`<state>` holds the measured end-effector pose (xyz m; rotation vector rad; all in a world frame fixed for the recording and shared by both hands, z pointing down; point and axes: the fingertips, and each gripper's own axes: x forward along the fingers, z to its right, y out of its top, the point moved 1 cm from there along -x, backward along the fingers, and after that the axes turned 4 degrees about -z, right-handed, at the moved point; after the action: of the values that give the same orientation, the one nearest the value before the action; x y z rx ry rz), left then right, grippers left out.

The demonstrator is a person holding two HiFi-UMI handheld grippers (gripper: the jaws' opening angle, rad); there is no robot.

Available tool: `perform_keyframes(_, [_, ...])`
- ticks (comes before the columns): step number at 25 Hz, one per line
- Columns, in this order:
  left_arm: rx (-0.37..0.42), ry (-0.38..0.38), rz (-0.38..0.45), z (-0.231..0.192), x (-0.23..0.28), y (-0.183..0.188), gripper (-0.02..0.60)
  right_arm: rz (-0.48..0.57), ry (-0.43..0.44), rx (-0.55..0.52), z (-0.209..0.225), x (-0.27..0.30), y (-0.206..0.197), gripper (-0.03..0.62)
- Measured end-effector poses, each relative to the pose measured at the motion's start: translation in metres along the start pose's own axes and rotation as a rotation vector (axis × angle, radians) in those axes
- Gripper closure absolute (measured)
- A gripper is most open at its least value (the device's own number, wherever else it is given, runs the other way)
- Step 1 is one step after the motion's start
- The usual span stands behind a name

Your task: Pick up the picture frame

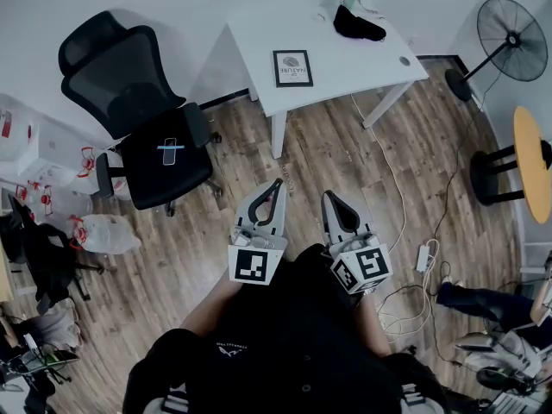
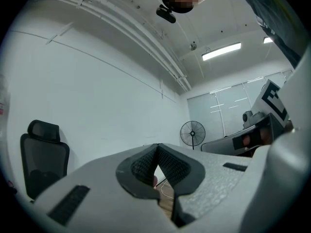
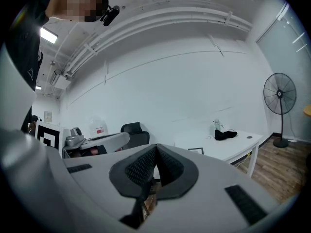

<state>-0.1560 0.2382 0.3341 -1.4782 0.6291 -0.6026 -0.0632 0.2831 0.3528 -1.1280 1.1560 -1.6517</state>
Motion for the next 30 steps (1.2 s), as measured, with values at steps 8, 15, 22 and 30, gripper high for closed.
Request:
perform_keyframes(8, [-0.017,0.041,-0.023,-0.021,0.006,-0.008,0.575,-0.014,0.023,0.008,0.01,0.021,-0.006,0.595])
perform_keyframes(15, [-0.017,0.101,-0.037,-0.048,0.033,-0.011,0.575,-0.004,0.073,-0.005,0.027,0.062,0.008,0.595])
perform_keyframes(22, [-0.007,0.125,-0.047,-0.069,0.08,-0.014,0.575,-0.021,0.088,0.006,0.061,0.108,0.018,0.595])
perform_keyframes(30, [0.002,0.157,-0.057,-0.091,0.141,-0.015,0.575,-0.029,0.112,0.017,0.105,0.161,0.036,0.595])
